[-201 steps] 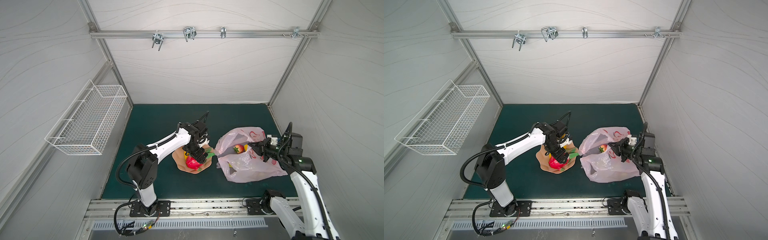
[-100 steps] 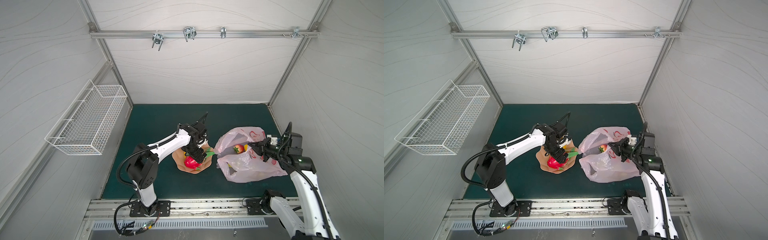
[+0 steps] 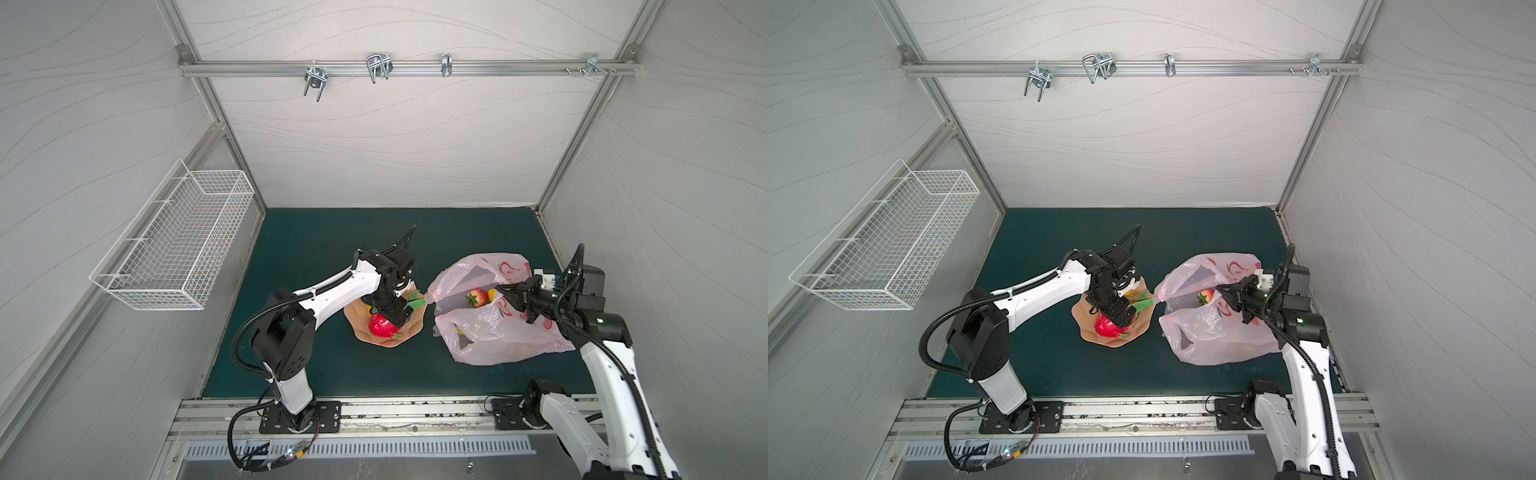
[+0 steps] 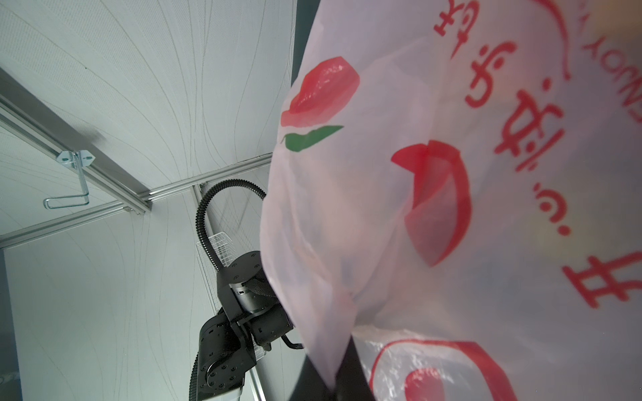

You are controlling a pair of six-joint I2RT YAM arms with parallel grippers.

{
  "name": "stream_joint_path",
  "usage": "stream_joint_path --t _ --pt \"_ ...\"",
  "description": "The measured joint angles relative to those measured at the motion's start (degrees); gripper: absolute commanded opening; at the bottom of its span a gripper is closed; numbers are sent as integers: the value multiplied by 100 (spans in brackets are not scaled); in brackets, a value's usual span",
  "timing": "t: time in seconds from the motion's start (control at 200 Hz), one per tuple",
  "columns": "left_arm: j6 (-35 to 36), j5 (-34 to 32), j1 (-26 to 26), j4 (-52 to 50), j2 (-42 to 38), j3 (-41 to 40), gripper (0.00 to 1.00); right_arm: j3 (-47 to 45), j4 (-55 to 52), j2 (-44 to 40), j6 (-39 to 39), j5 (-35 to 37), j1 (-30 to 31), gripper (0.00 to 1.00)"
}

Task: Place the fruits into the plastic bag
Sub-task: Pick up the fruit from the plate.

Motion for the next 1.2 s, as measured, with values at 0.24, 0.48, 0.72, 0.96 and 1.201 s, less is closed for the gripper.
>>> stream_joint_path --t 0.24,0.48,0.72,0.96,1.201 --pt "-232 -157 -2 -96 -11 -50 97 0 28 -22 2 2 0 5" --pt "-542 -343 -2 -57 -17 -151 92 0 42 -33 4 2 0 5" --pt "-782 -400 -2 149 -116 -299 87 0 76 -33 4 0 0 5" --pt "-907 -363 -2 308 -219 -393 75 4 79 -4 2 0 0 5" --pt "-979 -85 9 280 -343 -393 69 96 94 68 -2 0 -17 5"
